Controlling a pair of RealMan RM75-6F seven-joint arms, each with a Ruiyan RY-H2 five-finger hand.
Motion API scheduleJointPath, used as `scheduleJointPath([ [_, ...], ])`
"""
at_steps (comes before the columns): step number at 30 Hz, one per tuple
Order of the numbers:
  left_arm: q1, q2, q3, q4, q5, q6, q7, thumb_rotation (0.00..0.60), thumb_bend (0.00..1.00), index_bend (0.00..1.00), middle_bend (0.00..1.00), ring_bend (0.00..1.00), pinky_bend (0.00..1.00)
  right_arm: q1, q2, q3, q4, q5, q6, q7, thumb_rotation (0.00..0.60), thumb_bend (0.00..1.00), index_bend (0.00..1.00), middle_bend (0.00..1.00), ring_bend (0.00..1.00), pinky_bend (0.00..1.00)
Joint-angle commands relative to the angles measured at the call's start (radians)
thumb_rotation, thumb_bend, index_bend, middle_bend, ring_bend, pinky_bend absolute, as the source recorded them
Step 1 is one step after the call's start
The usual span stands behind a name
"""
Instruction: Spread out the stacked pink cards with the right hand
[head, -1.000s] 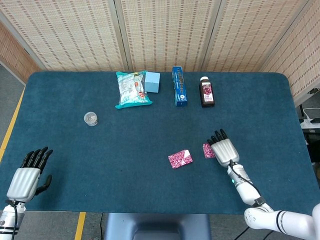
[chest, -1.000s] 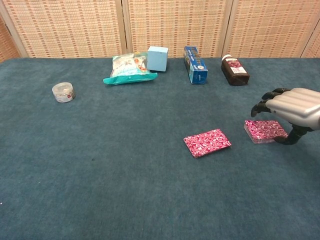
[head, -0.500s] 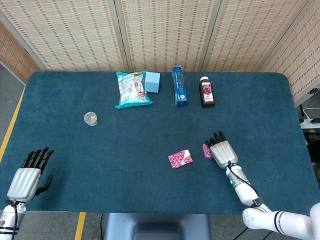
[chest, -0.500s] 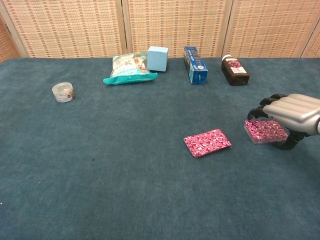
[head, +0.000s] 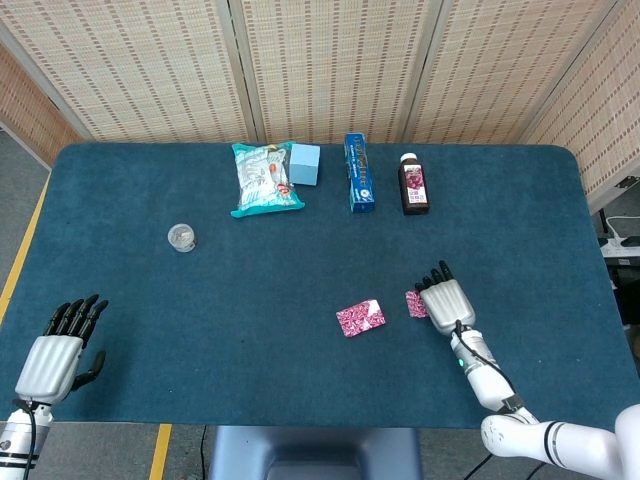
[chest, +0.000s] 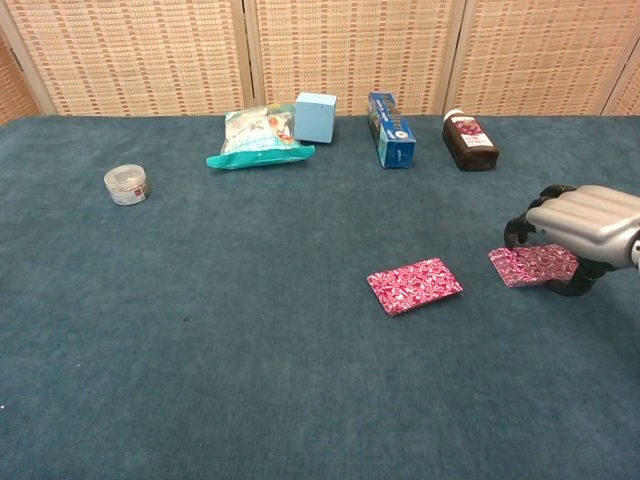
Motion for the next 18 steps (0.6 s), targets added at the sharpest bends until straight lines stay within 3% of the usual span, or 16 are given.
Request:
scheduleJointPath([
  [1, 0.000, 0.000, 0.000, -0.001, 0.000, 0.000, 0.000, 0.600, 0.46, 0.00, 0.00, 0.00, 0.07, -0.001, -0.002, 0.002, 0.001, -0.001, 0.004, 0.000, 0.600, 0.27, 0.32, 0.30, 0.16, 0.00],
  [8, -0.002, 0.002, 0.001, -0.003, -0.001, -0.005, -0.001, 0.600, 0.46, 0.00, 0.00, 0.00, 0.07, -0.004, -0.011, 0.002, 0.003, -0.004, 0.018, -0.013, 0.600, 0.27, 0.44, 0.40, 0.30, 0.00],
  [18, -0.001, 0.002, 0.000, -0.002, 0.001, 0.001, -0.003, 0.600, 0.46, 0.00, 0.00, 0.00, 0.07, -0.008, -0.027, 0.008, 0.014, -0.016, 0.040, -0.019, 0.600, 0.27, 0.62, 0.50, 0.37, 0.00],
])
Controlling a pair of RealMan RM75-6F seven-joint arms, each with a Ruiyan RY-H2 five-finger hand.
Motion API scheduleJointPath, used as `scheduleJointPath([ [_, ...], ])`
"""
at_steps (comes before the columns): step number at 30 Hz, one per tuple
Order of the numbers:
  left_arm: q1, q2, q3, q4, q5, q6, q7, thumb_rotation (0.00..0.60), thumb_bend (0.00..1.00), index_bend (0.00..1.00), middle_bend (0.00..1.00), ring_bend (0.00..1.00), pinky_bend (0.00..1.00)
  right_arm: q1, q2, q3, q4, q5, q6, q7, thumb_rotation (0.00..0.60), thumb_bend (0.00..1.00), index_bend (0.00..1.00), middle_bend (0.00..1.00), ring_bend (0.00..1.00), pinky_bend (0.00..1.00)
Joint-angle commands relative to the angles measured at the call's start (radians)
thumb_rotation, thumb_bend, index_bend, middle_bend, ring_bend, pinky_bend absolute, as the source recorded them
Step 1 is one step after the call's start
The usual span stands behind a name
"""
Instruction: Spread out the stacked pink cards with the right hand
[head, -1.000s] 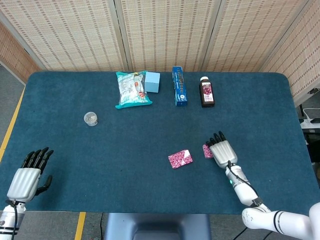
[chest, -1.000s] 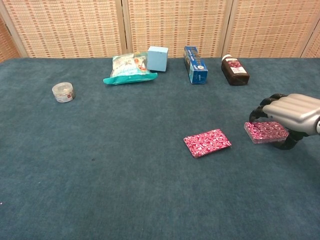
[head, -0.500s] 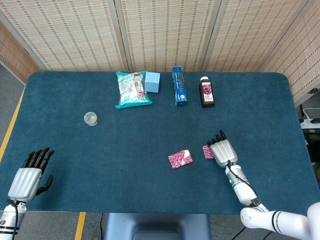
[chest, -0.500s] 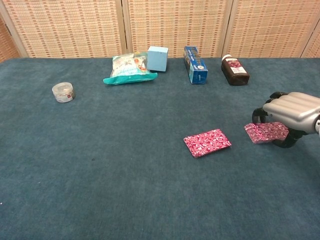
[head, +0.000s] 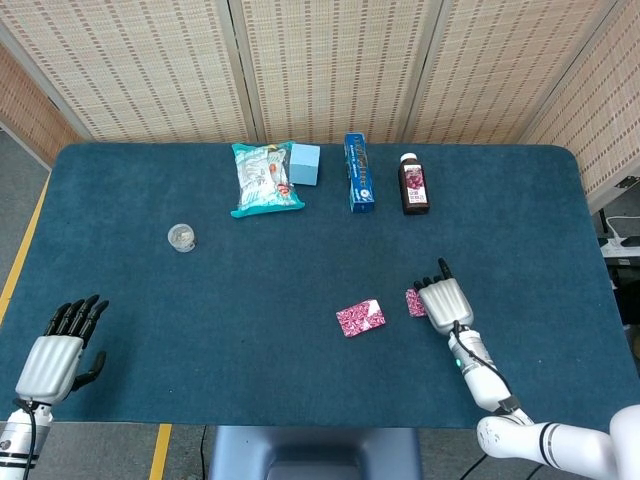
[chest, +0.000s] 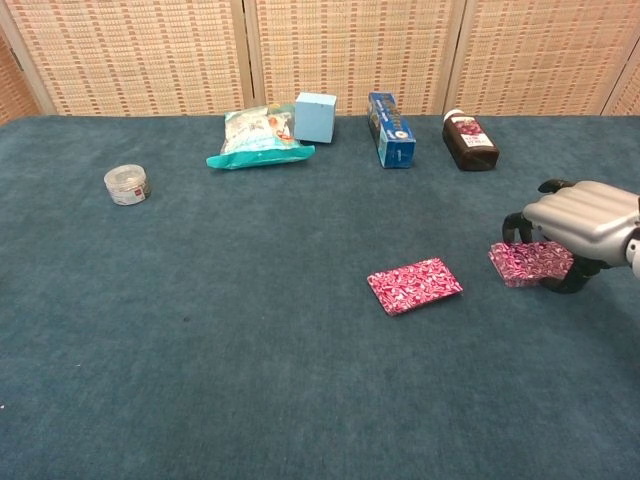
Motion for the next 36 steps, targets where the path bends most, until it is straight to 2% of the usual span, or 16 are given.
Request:
scheduleJointPath([
  [1, 0.000, 0.000, 0.000, -0.005, 0.000, 0.002, 0.003, 0.600, 0.46, 0.00, 0.00, 0.00, 0.07, -0.002, 0.000, 0.001, -0.003, -0.004, 0.005, 0.000, 0.600, 0.27, 0.64, 0.51, 0.37, 0.00],
  [5, 0.001, -0.002, 0.000, -0.003, -0.002, 0.002, 0.005, 0.600, 0.46, 0.00, 0.00, 0.00, 0.07, -0.010, 0.014, -0.002, -0.028, -0.030, 0.028, 0.003, 0.600, 0.27, 0.66, 0.53, 0.38, 0.00],
  [11, 0.001, -0.002, -0.002, -0.004, -0.001, 0.006, 0.009, 0.600, 0.46, 0.00, 0.00, 0.00, 0.07, -0.037, 0.074, -0.026, -0.148, -0.121, 0.092, 0.021, 0.600, 0.27, 0.67, 0.53, 0.38, 0.00],
  [17, 0.003, -0.002, 0.001, -0.009, 0.001, 0.007, 0.015, 0.600, 0.46, 0.00, 0.00, 0.00, 0.07, -0.069, 0.132, -0.112, -0.297, -0.239, 0.116, -0.008, 0.600, 0.27, 0.67, 0.53, 0.38, 0.00],
  [20, 0.002, -0.004, 0.000, -0.006, 0.002, 0.007, 0.014, 0.600, 0.46, 0.00, 0.00, 0.00, 0.07, -0.078, 0.133, -0.149, -0.320, -0.274, 0.111, -0.038, 0.600, 0.27, 0.67, 0.54, 0.38, 0.00],
  [23, 0.002, -0.003, 0.001, -0.007, 0.003, 0.007, 0.014, 0.600, 0.46, 0.00, 0.00, 0.00, 0.07, -0.082, 0.130, -0.160, -0.324, -0.282, 0.105, -0.049, 0.600, 0.27, 0.67, 0.54, 0.38, 0.00],
  [24, 0.003, -0.002, 0.001, -0.010, 0.004, 0.010, 0.014, 0.600, 0.46, 0.00, 0.00, 0.00, 0.07, -0.083, 0.119, -0.186, -0.324, -0.292, 0.083, -0.070, 0.600, 0.27, 0.66, 0.54, 0.38, 0.00],
  [28, 0.007, 0.001, 0.002, -0.011, 0.008, 0.016, 0.009, 0.600, 0.46, 0.00, 0.00, 0.00, 0.07, -0.097, 0.090, -0.194, -0.302, -0.307, 0.085, -0.101, 0.600, 0.27, 0.63, 0.53, 0.38, 0.00],
  [32, 0.004, 0.000, 0.001, -0.005, 0.005, 0.010, 0.004, 0.600, 0.46, 0.00, 0.00, 0.00, 0.07, -0.102, 0.084, -0.194, -0.296, -0.288, 0.065, -0.126, 0.600, 0.27, 0.53, 0.53, 0.38, 0.00],
  [36, 0.003, -0.001, 0.000, -0.013, 0.002, 0.009, 0.013, 0.600, 0.46, 0.00, 0.00, 0.00, 0.07, -0.106, 0.085, -0.196, -0.294, -0.282, 0.053, -0.142, 0.600, 0.27, 0.43, 0.47, 0.36, 0.00],
])
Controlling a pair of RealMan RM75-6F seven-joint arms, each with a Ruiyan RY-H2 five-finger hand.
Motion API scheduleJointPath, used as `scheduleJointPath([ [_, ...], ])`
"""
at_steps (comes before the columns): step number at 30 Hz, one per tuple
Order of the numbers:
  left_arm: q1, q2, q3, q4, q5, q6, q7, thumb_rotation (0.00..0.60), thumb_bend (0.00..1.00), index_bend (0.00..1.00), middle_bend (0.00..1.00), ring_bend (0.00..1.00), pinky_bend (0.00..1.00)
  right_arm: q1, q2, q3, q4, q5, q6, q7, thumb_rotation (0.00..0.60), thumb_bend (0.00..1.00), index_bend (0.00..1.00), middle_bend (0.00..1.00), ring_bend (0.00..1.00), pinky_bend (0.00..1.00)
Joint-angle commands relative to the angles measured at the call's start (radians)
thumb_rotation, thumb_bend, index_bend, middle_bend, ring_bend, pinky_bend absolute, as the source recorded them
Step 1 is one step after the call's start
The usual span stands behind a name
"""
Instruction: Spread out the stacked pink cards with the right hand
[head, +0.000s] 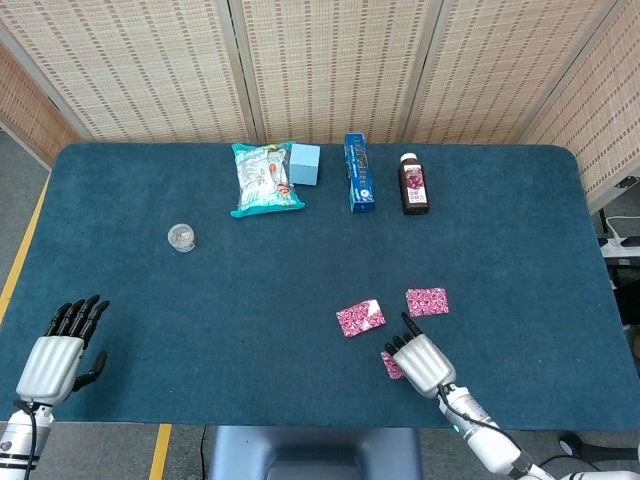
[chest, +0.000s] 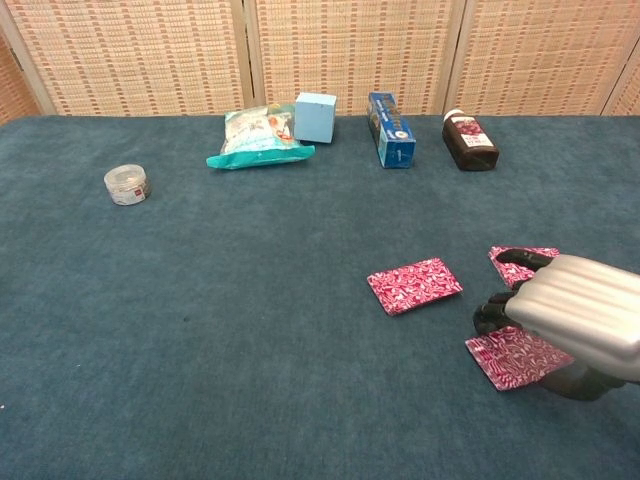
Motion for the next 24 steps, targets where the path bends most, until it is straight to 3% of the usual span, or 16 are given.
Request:
scheduleJointPath([
  [1, 0.000, 0.003, -0.002, -0.003, -0.005, 0.000, 0.003, 0.600, 0.46, 0.00, 0.00, 0.00, 0.07, -0.003, 0.003, -0.001, -0.001, 0.009, -0.007, -0.011, 0.600, 0.27, 0.40, 0.46, 0.36, 0.00],
  [6, 0.001, 0.002, -0.001, 0.000, -0.004, 0.001, 0.001, 0.600, 0.46, 0.00, 0.00, 0.00, 0.07, -0.005, 0.024, 0.002, -0.024, 0.029, -0.015, -0.035, 0.600, 0.27, 0.11, 0.27, 0.26, 0.00],
  [9, 0.001, 0.001, 0.000, 0.002, -0.003, 0.002, 0.000, 0.600, 0.46, 0.00, 0.00, 0.00, 0.07, -0.009, 0.040, 0.001, -0.043, 0.013, -0.009, -0.024, 0.600, 0.27, 0.01, 0.20, 0.21, 0.00],
  [19, 0.002, 0.006, -0.001, -0.005, 0.000, 0.006, -0.001, 0.600, 0.46, 0.00, 0.00, 0.00, 0.07, -0.044, 0.107, -0.017, -0.119, -0.075, 0.048, 0.011, 0.600, 0.27, 0.00, 0.19, 0.19, 0.00],
  [24, 0.006, 0.004, -0.003, -0.001, 0.007, 0.020, -0.006, 0.600, 0.46, 0.00, 0.00, 0.00, 0.07, -0.111, 0.172, -0.031, -0.181, -0.147, 0.163, 0.074, 0.600, 0.27, 0.00, 0.17, 0.16, 0.00],
])
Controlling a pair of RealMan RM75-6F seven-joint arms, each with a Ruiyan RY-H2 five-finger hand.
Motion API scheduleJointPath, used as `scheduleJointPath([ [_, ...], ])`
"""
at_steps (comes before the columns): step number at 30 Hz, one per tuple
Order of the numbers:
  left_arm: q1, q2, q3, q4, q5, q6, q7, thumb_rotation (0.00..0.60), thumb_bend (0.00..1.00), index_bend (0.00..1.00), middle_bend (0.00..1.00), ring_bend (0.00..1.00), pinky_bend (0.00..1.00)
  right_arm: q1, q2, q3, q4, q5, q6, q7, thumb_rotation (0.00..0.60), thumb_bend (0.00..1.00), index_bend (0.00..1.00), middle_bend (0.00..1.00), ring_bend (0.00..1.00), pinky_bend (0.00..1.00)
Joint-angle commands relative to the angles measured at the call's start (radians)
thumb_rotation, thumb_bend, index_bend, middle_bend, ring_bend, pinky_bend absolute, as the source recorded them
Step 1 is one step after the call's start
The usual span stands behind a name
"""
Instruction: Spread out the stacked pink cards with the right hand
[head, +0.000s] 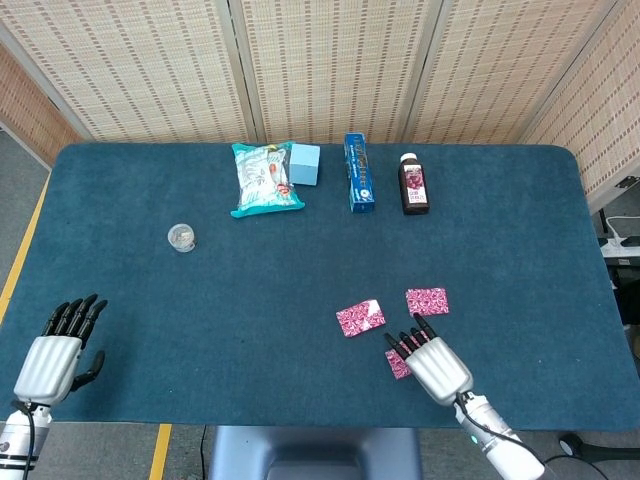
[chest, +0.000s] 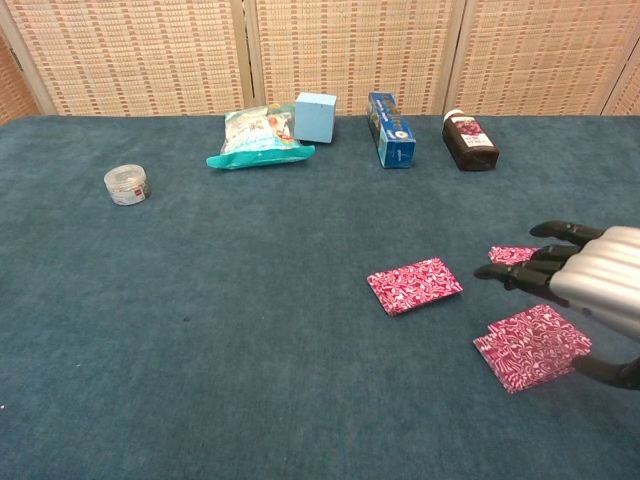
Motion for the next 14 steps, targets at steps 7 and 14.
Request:
scheduleJointPath([
  [7, 0.011, -0.026, -0.015, 0.047, 0.045, 0.072, -0.031, 0.600, 0.46, 0.00, 0.00, 0.00, 0.07, -0.243, 0.082, 0.013, 0.019, -0.080, 0.373, 0.273, 0.600, 0.27, 0.00, 0.00, 0.00, 0.00],
  [14, 0.015, -0.044, -0.023, 0.081, 0.055, 0.099, -0.043, 0.600, 0.47, 0.00, 0.00, 0.00, 0.07, -0.299, 0.111, 0.067, 0.108, -0.073, 0.423, 0.489, 0.600, 0.27, 0.00, 0.00, 0.00, 0.00],
])
